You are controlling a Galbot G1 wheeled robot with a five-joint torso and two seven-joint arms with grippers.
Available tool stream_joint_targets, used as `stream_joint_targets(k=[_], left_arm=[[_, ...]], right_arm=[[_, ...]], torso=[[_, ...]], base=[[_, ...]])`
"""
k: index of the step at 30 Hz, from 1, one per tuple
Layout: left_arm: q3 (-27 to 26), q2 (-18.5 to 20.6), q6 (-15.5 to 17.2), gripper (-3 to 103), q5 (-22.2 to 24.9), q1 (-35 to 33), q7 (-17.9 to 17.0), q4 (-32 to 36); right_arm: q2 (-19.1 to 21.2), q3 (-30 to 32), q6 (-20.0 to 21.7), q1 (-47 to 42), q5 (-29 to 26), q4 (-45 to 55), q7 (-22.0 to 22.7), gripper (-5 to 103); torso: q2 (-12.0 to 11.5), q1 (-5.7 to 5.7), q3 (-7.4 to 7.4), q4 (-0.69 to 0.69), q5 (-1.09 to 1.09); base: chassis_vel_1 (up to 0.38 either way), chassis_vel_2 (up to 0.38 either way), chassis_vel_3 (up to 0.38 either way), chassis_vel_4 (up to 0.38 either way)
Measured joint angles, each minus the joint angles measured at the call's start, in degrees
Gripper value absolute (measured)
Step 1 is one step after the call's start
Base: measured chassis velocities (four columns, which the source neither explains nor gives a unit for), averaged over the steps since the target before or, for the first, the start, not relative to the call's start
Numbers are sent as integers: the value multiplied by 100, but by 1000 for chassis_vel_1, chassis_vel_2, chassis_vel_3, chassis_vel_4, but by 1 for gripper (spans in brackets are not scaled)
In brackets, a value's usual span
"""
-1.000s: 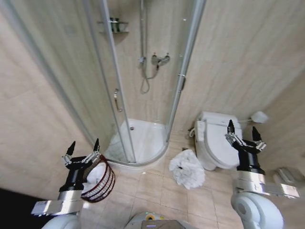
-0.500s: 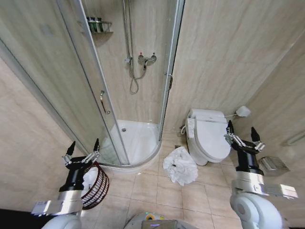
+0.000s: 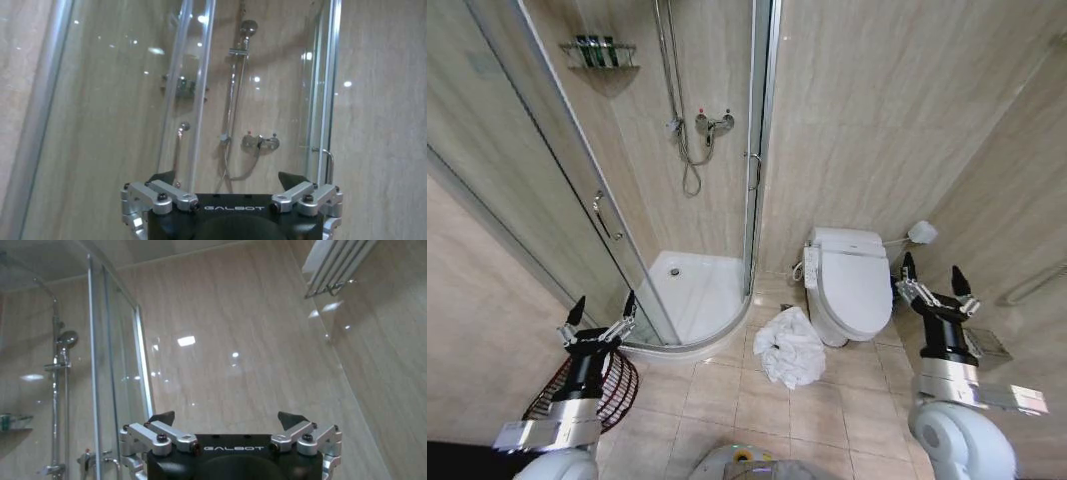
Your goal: Discard the used towel into the hamper.
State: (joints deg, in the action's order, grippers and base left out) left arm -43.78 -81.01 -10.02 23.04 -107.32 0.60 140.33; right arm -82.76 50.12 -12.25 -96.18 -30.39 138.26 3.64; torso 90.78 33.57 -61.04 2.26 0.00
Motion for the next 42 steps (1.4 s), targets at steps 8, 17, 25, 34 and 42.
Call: stream_joint_targets(k=[8, 17, 25, 34, 42], left_arm=[[-1, 2, 0, 100, 0, 0, -3, 0], [-1, 0, 0, 100, 0, 0, -2, 0], [-1, 0, 0, 100, 0, 0, -2, 0], [-1, 0, 0, 100, 0, 0, -2, 0], [0, 0, 0, 100, 0, 0, -2, 0]], right_arm=[[1, -2, 3, 0, -1, -1, 1, 100], [2, -1, 6, 0, -2, -2, 4, 100], [2, -1, 9, 0, -2, -2, 5, 100], [2, -1, 11, 0, -2, 0, 5, 100], [2, -1, 12, 0, -2, 0, 5, 100]], torso=[[0, -1, 1, -2, 0], [0, 0, 0, -2, 1], [0, 0, 0, -1, 0], [0, 0, 0, -2, 0], [0, 0, 0, -2, 0]], base=[[52, 22, -54, -25], [-17, 3, 13, 3], [0, 0, 0, 0], [0, 0, 0, 0], [0, 0, 0, 0]])
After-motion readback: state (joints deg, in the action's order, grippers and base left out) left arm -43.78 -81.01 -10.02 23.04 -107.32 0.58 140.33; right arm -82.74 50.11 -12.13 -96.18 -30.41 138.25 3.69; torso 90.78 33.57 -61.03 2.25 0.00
